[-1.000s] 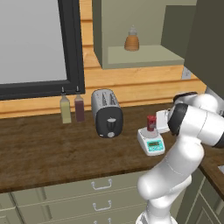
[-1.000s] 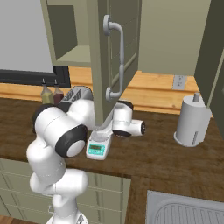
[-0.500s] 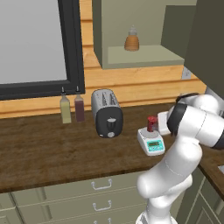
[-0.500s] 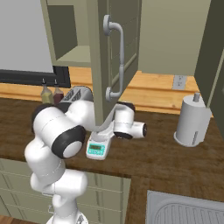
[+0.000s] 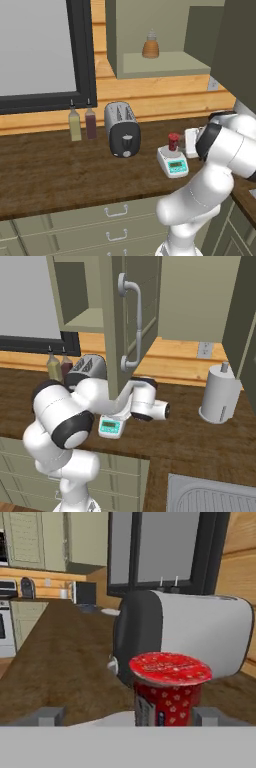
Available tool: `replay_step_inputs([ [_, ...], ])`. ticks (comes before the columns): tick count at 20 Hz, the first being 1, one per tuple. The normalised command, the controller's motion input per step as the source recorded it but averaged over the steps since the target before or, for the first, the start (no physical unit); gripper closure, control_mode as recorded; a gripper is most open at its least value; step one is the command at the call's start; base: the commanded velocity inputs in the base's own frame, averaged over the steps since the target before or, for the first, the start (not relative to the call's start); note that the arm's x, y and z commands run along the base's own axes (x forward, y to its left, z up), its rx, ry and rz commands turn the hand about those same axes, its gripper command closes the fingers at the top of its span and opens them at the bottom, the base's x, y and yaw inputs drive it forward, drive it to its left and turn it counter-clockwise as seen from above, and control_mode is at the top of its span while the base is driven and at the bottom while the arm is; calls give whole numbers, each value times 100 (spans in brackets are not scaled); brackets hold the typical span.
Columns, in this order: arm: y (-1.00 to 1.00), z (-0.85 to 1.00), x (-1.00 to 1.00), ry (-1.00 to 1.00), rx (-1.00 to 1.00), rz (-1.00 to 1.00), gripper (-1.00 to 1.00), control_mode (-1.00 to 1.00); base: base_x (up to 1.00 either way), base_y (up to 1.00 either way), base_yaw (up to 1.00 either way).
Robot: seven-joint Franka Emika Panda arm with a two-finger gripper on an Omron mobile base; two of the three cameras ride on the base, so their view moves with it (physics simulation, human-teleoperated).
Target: Pick the yogurt and place it on the digital scale for weighing, and close the cabinet.
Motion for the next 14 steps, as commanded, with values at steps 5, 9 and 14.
replay_step_inputs([
  [5,-34,29,0,-14,7,-3,-100,-100,0,0,0],
  [9,-48,27,-5,-11,8,-4,-100,-100,0,0,0],
  [14,-43,38,-24,-13,13,-8,-100,-100,0,0,0],
])
